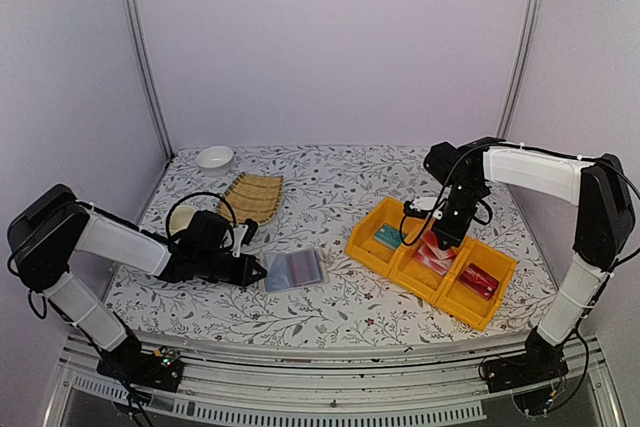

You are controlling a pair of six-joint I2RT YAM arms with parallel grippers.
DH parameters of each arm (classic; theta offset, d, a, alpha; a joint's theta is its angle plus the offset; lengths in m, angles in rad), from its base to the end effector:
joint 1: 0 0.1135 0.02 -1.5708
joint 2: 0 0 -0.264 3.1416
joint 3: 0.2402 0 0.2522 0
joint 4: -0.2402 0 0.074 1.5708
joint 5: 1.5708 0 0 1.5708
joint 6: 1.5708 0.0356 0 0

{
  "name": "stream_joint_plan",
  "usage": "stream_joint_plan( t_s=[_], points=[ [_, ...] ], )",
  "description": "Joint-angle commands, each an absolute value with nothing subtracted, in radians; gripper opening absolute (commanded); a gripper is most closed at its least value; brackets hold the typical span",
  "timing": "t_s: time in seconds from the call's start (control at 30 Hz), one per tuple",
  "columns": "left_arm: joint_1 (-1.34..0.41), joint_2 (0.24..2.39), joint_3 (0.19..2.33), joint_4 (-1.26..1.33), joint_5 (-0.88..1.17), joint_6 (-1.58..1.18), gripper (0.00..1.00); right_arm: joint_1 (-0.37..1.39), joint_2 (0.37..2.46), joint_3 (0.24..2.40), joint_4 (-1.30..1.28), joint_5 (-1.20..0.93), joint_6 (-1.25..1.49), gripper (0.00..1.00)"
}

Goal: Take the credit cards out of the card holder
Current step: Place the credit card in the card box.

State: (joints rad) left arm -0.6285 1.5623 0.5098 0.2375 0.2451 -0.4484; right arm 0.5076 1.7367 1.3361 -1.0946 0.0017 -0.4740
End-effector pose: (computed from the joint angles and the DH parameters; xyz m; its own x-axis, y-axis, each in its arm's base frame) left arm 0.2098 -0.1632 0.1154 -0.8361 0.0878 -0.5415 0.3801 0.8045 -0.4565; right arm 0.2804 0.1559 0.2243 -0.5535 -0.8302 -0.0664 -0.8301 0.5564 -0.0360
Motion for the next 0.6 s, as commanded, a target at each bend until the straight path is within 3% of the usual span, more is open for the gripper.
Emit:
stream_joint_plan(
  t_s=[0.0,0.3,0.57],
  points=[
    [-0.638,1.565,0.511,0.227,0.229,-0.437,0.00,0.505,1.760,1.328,-1.117,0.013,-0.490,0.02],
    [-0.638,1.582,0.521,0.232,0.235,-0.434,0.00,0.506,1.715,1.289,-1.147,0.055,-0.471,0.02],
    [-0.638,1.585,0.526,0.229,0.237,-0.436,0.00,0.507,1.808,1.323,-1.164,0.097,-0.470,0.02]
  ],
)
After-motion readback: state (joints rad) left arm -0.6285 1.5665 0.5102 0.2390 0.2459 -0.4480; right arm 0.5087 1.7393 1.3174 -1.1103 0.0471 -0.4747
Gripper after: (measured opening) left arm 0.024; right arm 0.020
